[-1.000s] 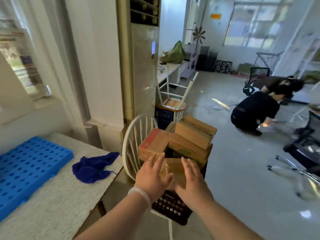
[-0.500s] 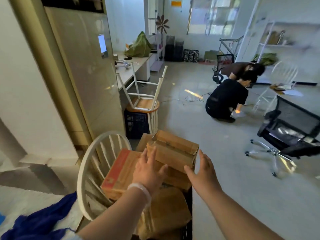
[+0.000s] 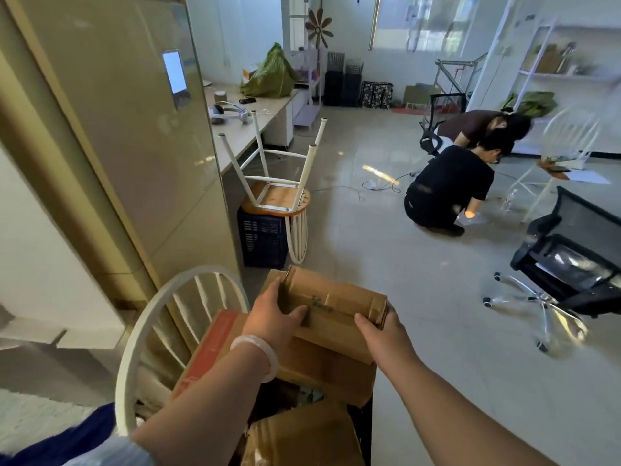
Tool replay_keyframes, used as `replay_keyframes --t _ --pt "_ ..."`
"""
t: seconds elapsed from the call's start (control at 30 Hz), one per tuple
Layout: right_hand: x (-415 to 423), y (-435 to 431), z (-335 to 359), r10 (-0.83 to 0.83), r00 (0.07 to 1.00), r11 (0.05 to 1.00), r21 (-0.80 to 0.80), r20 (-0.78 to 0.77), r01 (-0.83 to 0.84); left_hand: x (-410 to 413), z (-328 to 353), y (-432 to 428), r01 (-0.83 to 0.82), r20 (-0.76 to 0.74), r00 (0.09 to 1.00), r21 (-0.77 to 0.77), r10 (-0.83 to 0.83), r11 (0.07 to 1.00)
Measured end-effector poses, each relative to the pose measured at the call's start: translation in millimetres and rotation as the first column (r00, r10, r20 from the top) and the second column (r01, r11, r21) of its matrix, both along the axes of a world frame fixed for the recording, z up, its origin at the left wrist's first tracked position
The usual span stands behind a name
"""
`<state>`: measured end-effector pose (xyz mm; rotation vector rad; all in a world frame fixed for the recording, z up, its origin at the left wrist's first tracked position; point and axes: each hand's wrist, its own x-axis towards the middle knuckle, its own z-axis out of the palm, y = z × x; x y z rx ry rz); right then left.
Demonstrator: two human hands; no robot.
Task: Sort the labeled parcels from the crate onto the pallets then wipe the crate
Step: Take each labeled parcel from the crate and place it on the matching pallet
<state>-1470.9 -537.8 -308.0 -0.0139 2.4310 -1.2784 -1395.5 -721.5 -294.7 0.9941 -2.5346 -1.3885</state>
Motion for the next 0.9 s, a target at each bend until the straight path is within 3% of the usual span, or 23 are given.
replay_keyframes --t 0.23,0.4,0.57,0.73,0.9 --pt "-5.2 -1.5 39.9 0.130 0.991 0.984 -0.117 -0.017 -0.131 26.7 24.1 18.5 -0.239 -0.207 0.942 0.141 0.265 0.961" --pt "6.8 0.9 49.4 0.105 0.966 0.975 -0.215 0.235 -0.054 62.2 28.0 56.9 -0.402 -0.321 0.846 0.137 0.425 0.905" --pt "30.8 6.0 43.6 0.176 0.938 0.944 -0.320 0.299 -0.075 109.5 30.2 87.5 -0.537 -0.357 0.737 0.208 0.574 0.818" --pt "65.4 5.2 31.6 0.426 0.870 0.869 -0.381 0.249 -0.317 157.0 30.7 90.1 -0.692 -0.299 0.600 0.272 0.742 0.669" --pt "109.1 -9.5 32.7 0.575 0.785 0.804 -0.337 0.230 -0.490 208.6 27.5 95.4 -0.725 -0.286 0.586 0.232 0.758 0.648"
